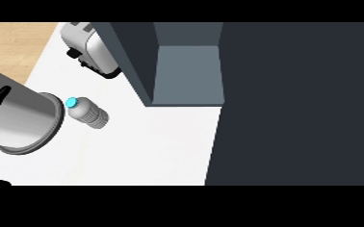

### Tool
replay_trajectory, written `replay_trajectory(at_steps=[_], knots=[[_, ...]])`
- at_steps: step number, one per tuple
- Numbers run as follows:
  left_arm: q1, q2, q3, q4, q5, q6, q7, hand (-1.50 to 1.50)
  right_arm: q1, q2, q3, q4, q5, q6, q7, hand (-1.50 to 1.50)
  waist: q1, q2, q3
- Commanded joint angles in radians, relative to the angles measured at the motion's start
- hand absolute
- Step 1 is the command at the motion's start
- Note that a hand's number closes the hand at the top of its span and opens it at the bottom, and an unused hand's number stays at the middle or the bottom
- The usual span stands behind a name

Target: Pick up the bottled water, place it into the cabinet and close the cabinet

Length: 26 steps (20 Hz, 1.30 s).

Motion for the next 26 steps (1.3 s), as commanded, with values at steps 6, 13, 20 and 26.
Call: replay_trajectory(at_steps=[6, 13, 20, 26], knots=[[0.007, -0.036, -0.013, 0.243, -0.134, -0.1, -0.172, -1.5, 0.017, -0.05, -0.013, -0.09, 0.037, -0.014, 0.038, -1.5, -0.004, 0.002, -0.001], [-0.1, -0.021, -0.032, 0.444, -0.252, -0.056, -0.238, -1.5, 0.027, -0.052, 0.055, -0.08, 0.082, -0.045, 0.025, -1.5, -0.007, 0.001, 0.0], [-0.179, -0.002, -0.036, 0.72, -0.325, -0.087, -0.372, -1.5, -0.014, -0.055, 0.12, -0.156, 0.131, -0.106, 0.143, -1.5, -0.015, 0.001, -0.002], [-0.169, 0.007, -0.036, 0.878, -0.371, -0.115, -0.495, -1.5, 0.065, -0.082, 0.182, -0.146, 0.172, -0.124, 0.064, -1.5, -0.012, -0.002, -0.001]])
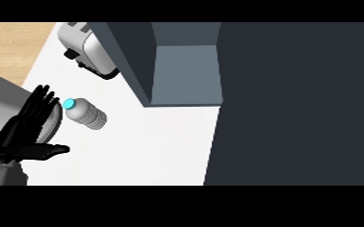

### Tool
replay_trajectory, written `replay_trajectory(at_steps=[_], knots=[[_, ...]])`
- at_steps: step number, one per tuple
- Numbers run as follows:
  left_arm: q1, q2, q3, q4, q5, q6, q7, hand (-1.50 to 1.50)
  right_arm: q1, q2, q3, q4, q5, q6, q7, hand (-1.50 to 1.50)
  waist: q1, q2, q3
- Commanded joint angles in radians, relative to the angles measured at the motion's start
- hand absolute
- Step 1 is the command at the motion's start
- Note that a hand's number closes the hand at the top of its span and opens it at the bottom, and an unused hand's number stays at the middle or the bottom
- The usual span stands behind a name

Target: Pick up the bottled water, place it into the cabinet and close the cabinet

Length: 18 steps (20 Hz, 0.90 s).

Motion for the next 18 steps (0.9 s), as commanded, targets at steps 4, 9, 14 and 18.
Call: replay_trajectory(at_steps=[4, 9, 14, 18], knots=[[-0.122, 0.051, 0.016, 0.313, -0.055, -0.034, -0.153, -1.5, -0.049, -0.036, -0.013, -0.096, 0.087, -0.015, 0.085, -1.5, -0.004, 0.003, -0.001], [-0.213, 0.004, -0.019, 0.516, -0.149, 0.028, -0.333, -1.5, -0.018, -0.062, -0.058, -0.082, 0.021, -0.016, 0.028, -1.5, -0.009, 0.005, -0.001], [-0.254, 0.039, 0.008, 0.709, -0.166, 0.007, -0.483, -1.5, 0.025, -0.089, 0.01, -0.129, 0.062, -0.029, 0.03, -1.5, -0.021, 0.006, -0.002], [-0.268, 0.075, 0.005, 0.81, -0.191, -0.026, -0.592, -1.5, -0.041, -0.044, 0.038, -0.028, 0.095, -0.063, 0.009, -1.5, -0.008, 0.006, -0.002]])
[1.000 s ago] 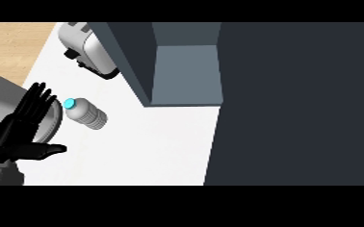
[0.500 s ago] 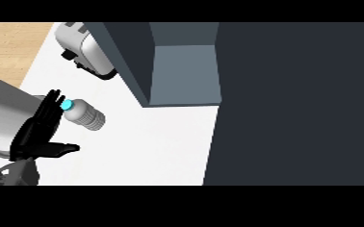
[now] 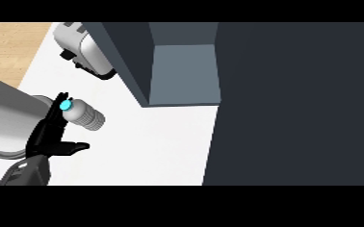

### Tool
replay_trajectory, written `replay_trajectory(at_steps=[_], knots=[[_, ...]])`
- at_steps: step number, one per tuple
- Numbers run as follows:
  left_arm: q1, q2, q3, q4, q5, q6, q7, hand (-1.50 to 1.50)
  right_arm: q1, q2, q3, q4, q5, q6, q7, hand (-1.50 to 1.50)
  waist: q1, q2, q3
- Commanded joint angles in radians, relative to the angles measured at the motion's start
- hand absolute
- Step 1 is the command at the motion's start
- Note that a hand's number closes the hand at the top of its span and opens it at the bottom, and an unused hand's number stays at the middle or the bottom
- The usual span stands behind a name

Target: Pick up the bottled water, place it into the cabinet and close the cabinet

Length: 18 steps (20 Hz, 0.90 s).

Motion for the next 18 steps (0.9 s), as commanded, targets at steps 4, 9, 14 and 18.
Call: replay_trajectory(at_steps=[4, 9, 14, 18], knots=[[-0.059, 0.027, 0.015, 0.158, -0.022, 0.008, -0.137, -1.5, 0.006, -0.018, 0.031, -0.118, 0.107, -0.033, 0.089, -1.5, -0.006, 0.001, -0.001], [-0.145, -0.001, 0.042, 0.208, 0.0, 0.052, -0.129, -1.5, -0.005, -0.044, -0.039, -0.081, 0.039, -0.018, 0.043, -1.5, -0.008, 0.004, -0.001], [-0.145, -0.03, 0.032, 0.217, -0.002, 0.015, -0.183, 1.5, 0.006, -0.047, 0.002, -0.081, 0.051, -0.02, 0.019, -1.5, -0.005, 0.002, 0.0], [-0.171, -0.02, 0.022, 0.222, -0.009, -0.053, -0.18, 1.5, -0.02, -0.027, 0.032, -0.042, 0.072, -0.051, 0.021, -1.5, -0.011, 0.004, -0.002]])
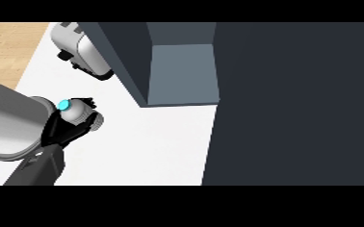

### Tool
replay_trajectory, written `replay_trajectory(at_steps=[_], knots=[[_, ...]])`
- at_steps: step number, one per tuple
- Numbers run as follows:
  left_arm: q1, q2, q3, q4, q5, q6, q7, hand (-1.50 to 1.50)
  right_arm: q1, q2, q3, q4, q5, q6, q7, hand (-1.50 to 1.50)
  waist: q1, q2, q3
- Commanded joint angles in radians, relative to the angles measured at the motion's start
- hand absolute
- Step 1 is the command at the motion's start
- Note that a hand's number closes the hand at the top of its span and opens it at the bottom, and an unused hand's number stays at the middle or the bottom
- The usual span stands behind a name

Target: Pick up the bottled water, place it into the cabinet and close the cabinet

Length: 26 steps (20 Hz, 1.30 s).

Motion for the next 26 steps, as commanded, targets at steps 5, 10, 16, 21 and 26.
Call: replay_trajectory(at_steps=[5, 10, 16, 21, 26], knots=[[-0.014, -0.035, -0.102, -0.066, -0.114, 0.09, -0.183, 1.5, 0.035, -0.035, 0.004, -0.042, 0.037, -0.001, -0.01, -1.5, -0.001, -0.002, 0.002], [0.01, -0.226, -0.138, -0.089, -0.148, 0.321, -0.246, 1.5, -0.016, -0.024, 0.028, -0.082, 0.076, -0.031, 0.072, -1.5, 0.015, -0.007, 0.002], [0.051, -0.32, -0.18, -0.216, -0.13, 0.414, -0.262, 1.5, 0.058, -0.06, 0.034, -0.124, 0.08, -0.033, 0.042, -1.5, 0.026, -0.014, 0.004], [0.081, -0.323, -0.322, -0.394, 0.022, 0.386, -0.106, 1.5, 0.03, -0.027, 0.057, -0.077, 0.094, -0.068, 0.056, -1.5, 0.034, -0.016, 0.005], [0.074, -0.324, -0.488, -0.487, 0.218, 0.412, -0.013, 1.5, 0.01, -0.045, 0.061, -0.082, 0.087, -0.082, 0.066, -1.5, 0.023, -0.022, 0.004]])
